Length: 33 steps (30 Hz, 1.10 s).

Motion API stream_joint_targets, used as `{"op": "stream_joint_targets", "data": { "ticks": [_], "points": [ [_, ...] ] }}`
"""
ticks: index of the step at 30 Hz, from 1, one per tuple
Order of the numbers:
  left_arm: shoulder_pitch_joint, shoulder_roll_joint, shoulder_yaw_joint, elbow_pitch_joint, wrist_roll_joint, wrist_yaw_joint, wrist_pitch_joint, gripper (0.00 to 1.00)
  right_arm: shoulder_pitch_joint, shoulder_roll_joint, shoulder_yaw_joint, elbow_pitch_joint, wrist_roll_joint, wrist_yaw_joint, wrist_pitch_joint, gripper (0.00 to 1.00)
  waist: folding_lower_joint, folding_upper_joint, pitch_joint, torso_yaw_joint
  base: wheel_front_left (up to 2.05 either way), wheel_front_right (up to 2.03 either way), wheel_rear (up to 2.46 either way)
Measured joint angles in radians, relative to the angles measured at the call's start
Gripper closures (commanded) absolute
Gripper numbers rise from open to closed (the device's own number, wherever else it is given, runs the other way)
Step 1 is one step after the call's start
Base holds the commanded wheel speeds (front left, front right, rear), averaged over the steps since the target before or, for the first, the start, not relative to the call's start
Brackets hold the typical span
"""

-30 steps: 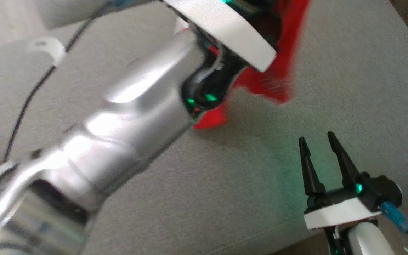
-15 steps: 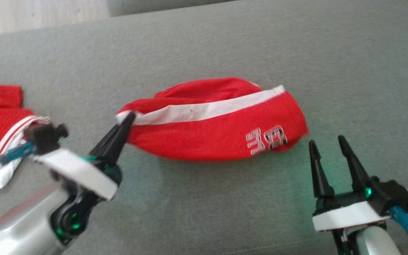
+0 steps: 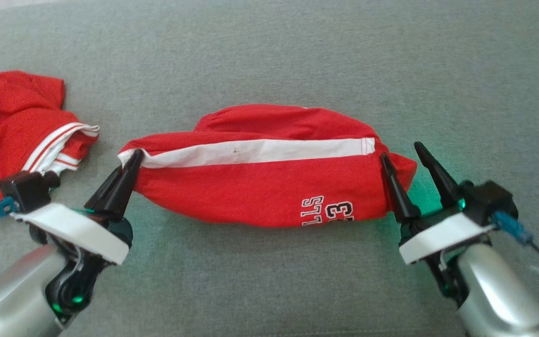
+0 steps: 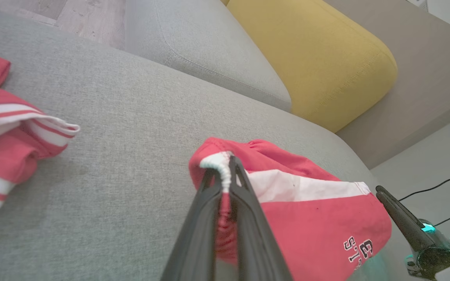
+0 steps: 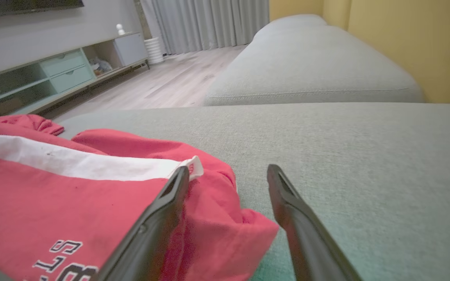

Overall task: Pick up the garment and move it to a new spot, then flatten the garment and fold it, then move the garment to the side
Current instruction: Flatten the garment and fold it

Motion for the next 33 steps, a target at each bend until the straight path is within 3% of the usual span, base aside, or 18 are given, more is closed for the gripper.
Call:
{"op": "stream_joint_targets", "data": {
  "ticks": [4,13,20,21,22,23,24,33],
  "points": [
    [-0.033,-0.017,-0.002,0.012,0.007,0.000,0.001,1.00,-0.114,-0.096,0.156,0.084,0.092,0.000,0.000,0.00,0.0000,0.0000,0.013,0.016,0.00,0.00,0.00],
    [-0.083,-0.029,-0.011,0.005,0.018,0.000,0.001,1.00,-0.292,-0.196,0.408,0.116,0.196,0.000,0.000,0.00,0.0000,0.0000,0.045,0.028,0.00,0.00,0.00],
    [-0.111,-0.029,-0.023,-0.007,0.018,0.000,0.000,1.00,-0.339,-0.240,0.518,0.120,0.236,0.000,0.000,0.00,0.0001,0.0000,0.076,0.036,0.00,0.00,0.00],
    [-0.115,-0.029,-0.024,-0.007,0.018,0.000,0.000,1.00,-0.348,-0.245,0.528,0.118,0.235,0.000,0.000,0.07,0.0001,0.0000,0.079,0.037,0.00,0.00,0.00],
    [-0.120,-0.028,-0.024,-0.007,0.018,0.000,0.000,1.00,-0.356,-0.250,0.534,0.112,0.234,0.000,0.000,0.33,0.0000,0.0000,0.082,0.037,0.00,0.00,0.00],
    [-0.122,-0.028,-0.024,-0.007,0.018,0.000,0.000,1.00,-0.363,-0.253,0.536,0.107,0.234,0.000,0.000,0.72,0.0000,0.0000,0.084,0.037,0.00,0.00,0.00],
    [-0.122,-0.027,-0.025,-0.007,0.018,0.000,0.000,1.00,-0.369,-0.255,0.536,0.105,0.234,0.000,0.000,1.00,0.0001,0.0000,0.084,0.035,0.00,0.00,0.00],
    [-0.125,-0.013,-0.029,-0.012,0.008,0.000,-0.009,1.00,-0.372,-0.257,0.575,0.099,0.236,0.000,0.000,1.00,0.0000,0.0000,0.072,0.025,0.00,0.00,0.00]
  ]
}}
